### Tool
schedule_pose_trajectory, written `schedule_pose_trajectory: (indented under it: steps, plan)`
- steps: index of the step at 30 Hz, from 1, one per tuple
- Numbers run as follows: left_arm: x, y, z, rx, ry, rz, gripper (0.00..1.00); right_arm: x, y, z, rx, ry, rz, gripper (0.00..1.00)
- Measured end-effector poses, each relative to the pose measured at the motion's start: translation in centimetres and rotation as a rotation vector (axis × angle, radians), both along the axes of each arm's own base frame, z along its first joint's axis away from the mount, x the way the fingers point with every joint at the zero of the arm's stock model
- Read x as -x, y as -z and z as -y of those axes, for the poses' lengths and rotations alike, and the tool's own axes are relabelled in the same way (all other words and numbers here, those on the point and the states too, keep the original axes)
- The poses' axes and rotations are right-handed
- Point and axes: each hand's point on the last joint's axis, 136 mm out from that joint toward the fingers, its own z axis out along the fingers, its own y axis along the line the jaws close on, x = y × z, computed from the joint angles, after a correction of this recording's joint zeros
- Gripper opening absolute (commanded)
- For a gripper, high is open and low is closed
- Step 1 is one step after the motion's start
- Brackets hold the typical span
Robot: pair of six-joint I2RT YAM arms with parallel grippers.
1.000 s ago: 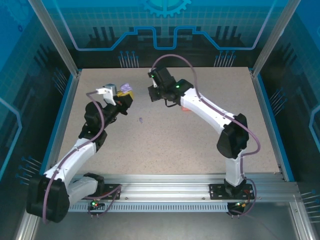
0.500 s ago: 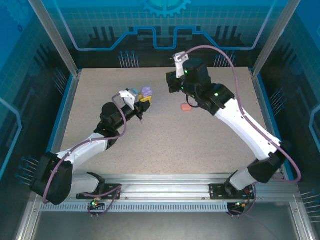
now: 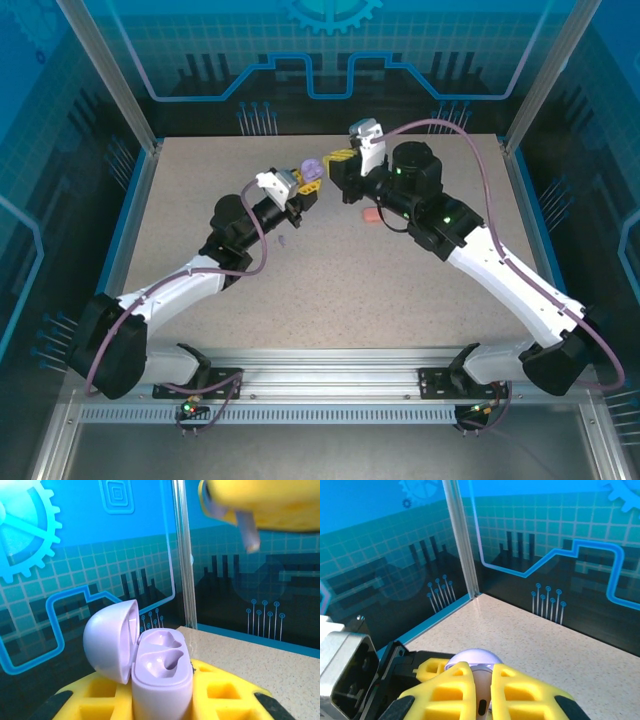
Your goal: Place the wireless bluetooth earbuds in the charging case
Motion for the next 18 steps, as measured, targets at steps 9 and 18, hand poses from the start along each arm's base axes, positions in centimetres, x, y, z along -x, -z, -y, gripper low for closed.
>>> schedule_pose_trajectory:
  steps: [9,18]
  plan:
    - [0.3,-0.7,0.8,-0.006,0.018,0.016,0.0,0.3,0.4,-0.8,-0.025,-0.048,0.019,0.1]
    - [0.4,-0.6,1.2,-0.015,0.027,0.0,0.0,0.2,-0.1,-0.9,-0.041,-0.047,0.03,0.1]
